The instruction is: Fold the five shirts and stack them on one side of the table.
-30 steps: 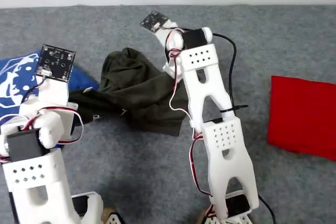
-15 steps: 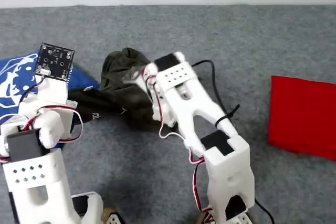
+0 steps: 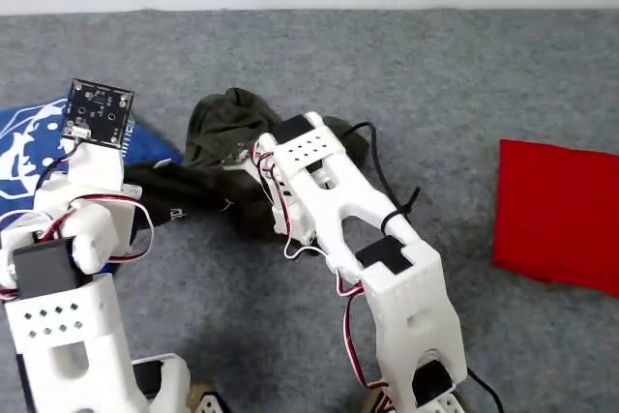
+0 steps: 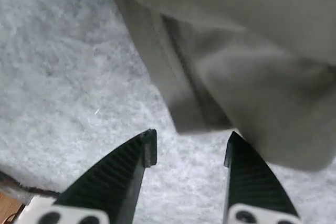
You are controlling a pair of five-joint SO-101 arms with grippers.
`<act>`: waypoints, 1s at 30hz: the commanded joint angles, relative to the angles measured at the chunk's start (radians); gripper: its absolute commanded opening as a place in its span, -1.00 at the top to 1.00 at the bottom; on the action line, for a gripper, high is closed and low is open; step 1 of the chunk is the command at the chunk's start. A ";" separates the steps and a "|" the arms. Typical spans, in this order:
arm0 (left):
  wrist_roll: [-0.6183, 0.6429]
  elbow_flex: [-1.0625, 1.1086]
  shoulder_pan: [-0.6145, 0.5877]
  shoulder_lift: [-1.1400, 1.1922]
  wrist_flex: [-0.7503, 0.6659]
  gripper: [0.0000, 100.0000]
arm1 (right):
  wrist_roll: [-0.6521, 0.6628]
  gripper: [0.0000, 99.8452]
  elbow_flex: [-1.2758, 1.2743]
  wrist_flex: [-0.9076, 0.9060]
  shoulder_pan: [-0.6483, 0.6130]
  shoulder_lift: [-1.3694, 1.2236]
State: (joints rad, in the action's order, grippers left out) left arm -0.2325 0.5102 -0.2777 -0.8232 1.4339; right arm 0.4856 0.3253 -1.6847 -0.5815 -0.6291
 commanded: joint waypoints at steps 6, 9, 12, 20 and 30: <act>0.020 -0.008 -0.003 -0.021 -0.023 0.97 | -0.011 0.56 0.011 0.114 -0.013 -0.053; 0.018 -0.008 -0.003 -0.021 -0.023 0.97 | -0.011 0.56 0.011 0.133 -0.013 -0.091; 0.018 -0.008 -0.006 -0.021 -0.021 0.97 | -0.006 0.66 0.011 0.124 -0.013 -0.124; 0.018 -0.013 -0.003 -0.029 0.003 0.97 | 0.008 0.98 0.011 0.071 0.002 -0.130; 0.018 -0.130 -0.002 -0.031 0.029 0.97 | 0.146 0.98 0.009 -0.113 0.143 0.314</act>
State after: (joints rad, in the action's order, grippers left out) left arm -0.2232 0.4841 -0.2777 -0.8232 1.4461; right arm 0.5838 0.3268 -1.7415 -0.4941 -0.5462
